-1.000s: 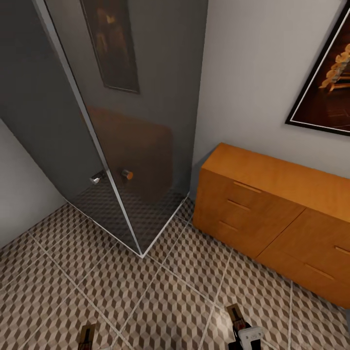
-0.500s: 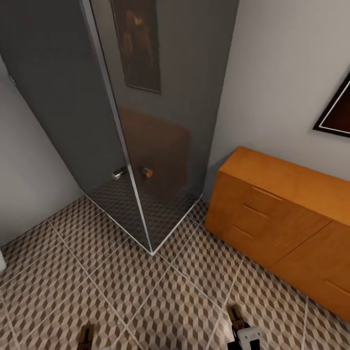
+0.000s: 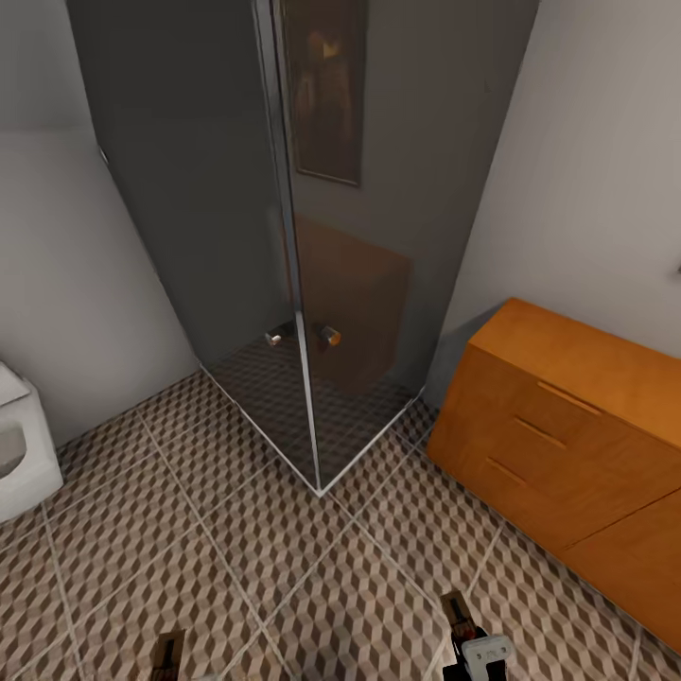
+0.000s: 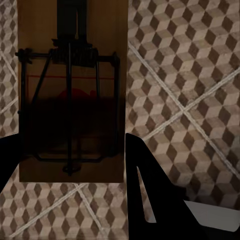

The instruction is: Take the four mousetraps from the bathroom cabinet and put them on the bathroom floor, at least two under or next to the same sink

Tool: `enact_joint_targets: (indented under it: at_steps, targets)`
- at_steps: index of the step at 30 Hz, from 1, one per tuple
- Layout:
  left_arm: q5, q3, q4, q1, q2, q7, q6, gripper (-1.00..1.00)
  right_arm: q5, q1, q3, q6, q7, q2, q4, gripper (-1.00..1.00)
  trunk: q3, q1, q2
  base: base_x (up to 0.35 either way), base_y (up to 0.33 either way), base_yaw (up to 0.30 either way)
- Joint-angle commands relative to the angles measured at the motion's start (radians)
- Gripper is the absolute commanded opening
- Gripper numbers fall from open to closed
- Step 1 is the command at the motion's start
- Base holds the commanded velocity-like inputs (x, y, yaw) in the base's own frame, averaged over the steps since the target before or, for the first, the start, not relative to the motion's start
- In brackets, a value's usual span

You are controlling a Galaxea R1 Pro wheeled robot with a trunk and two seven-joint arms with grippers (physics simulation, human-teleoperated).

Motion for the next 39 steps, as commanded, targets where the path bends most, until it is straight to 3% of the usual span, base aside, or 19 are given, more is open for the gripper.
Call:
enact_joint_targets:
  at_steps: [1,30,39]
  targets:
    - [-0.004,-0.006,0.003,-0.001,-0.001,0.006,-0.002,-1.0,-0.006,-0.001,0.009,-0.003,-0.002,0.0,0.001,-1.0,0.0,0.001,-0.002,0.0,0.0,0.24]
    - [-0.004,-0.006,0.003,-0.002,-0.001,0.006,-0.002,-1.0,-0.006,-0.001,0.009,-0.001,-0.002,0.001,0.002,-1.0,0.031,0.001,-0.002,-0.001,0.001,0.238]
    - [-0.004,-0.006,0.003,-0.001,-0.001,0.006,-0.001,-1.0,-0.006,-0.001,0.009,-0.001,-0.002,0.001,0.002,-1.0,0.041,0.001,-0.002,-0.1,0.157,0.237]
